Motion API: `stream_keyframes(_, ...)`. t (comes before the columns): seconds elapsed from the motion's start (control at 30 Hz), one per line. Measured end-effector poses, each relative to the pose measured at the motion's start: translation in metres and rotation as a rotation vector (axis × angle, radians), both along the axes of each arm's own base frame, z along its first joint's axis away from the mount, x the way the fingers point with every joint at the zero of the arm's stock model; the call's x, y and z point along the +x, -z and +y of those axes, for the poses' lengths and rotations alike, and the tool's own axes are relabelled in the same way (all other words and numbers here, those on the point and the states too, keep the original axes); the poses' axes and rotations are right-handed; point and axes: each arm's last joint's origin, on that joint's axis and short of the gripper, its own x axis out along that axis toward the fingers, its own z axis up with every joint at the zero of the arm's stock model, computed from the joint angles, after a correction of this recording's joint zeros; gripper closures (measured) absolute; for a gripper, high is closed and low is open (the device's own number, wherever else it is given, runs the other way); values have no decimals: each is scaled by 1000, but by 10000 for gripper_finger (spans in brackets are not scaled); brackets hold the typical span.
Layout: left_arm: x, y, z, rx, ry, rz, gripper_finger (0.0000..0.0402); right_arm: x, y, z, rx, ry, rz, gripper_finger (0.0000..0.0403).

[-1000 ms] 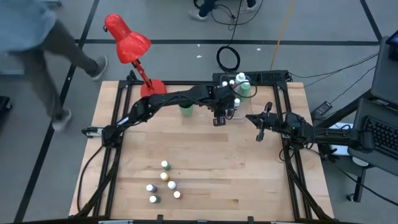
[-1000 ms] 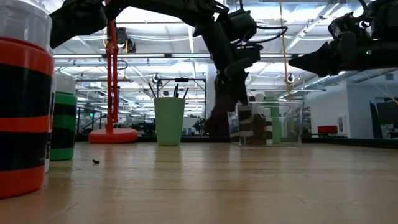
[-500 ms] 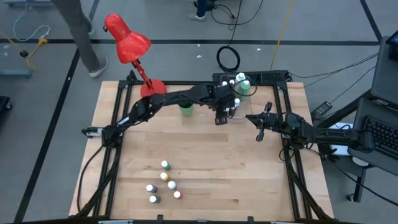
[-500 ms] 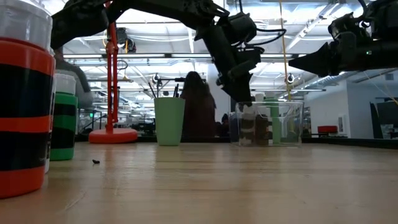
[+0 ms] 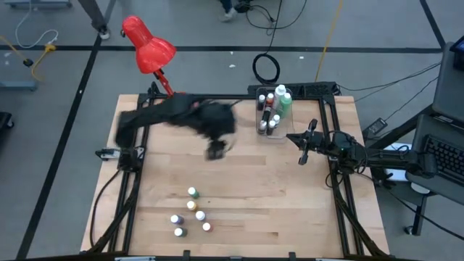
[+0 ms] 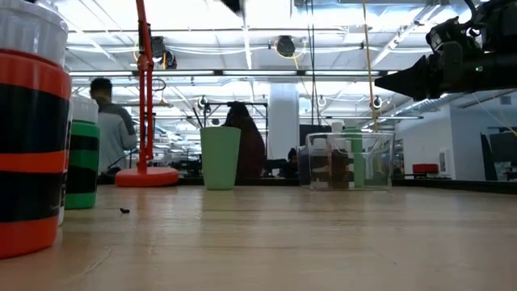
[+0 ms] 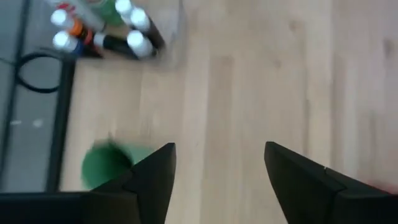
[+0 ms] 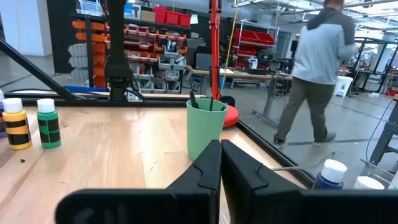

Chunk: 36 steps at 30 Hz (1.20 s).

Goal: Pick & Place Paint Supplies
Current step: Put the orange paint bottle into the transparent bin

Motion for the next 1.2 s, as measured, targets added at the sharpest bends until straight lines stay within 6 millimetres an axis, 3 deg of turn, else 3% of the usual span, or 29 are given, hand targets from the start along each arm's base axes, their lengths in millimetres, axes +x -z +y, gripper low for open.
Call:
stream_keyframes(0.17, -61, -40, -65, 96, 61, -190, 214, 0, 0, 0, 46, -3, -12, 399)
stream_keyframes(0.27, -94, -40, -88, 133, 78, -299, 269, 0, 1, 1, 66, -33, -14, 399)
stream_keyframes(0.47, -150, 21, -94, 159, 67, -326, 388, 1, 0, 2, 71, -87, -20, 399)
stream_keyframes(0.63, -169, 89, -94, 35, 149, -457, 377, 1, -1, 4, 62, -147, -31, 399)
stream_keyframes(0.87, -178, 179, -75, 149, 110, -641, 397, 5, -10, 15, -27, -370, -108, 399)
stream_keyframes(1.03, -184, 207, -58, 120, 56, -658, 391, 14, -13, 28, -49, -427, -141, 399)
stream_keyframes(1.2, -185, 205, -49, 120, -11, -682, 399, 29, 2, 50, -90, -555, -17, 399)
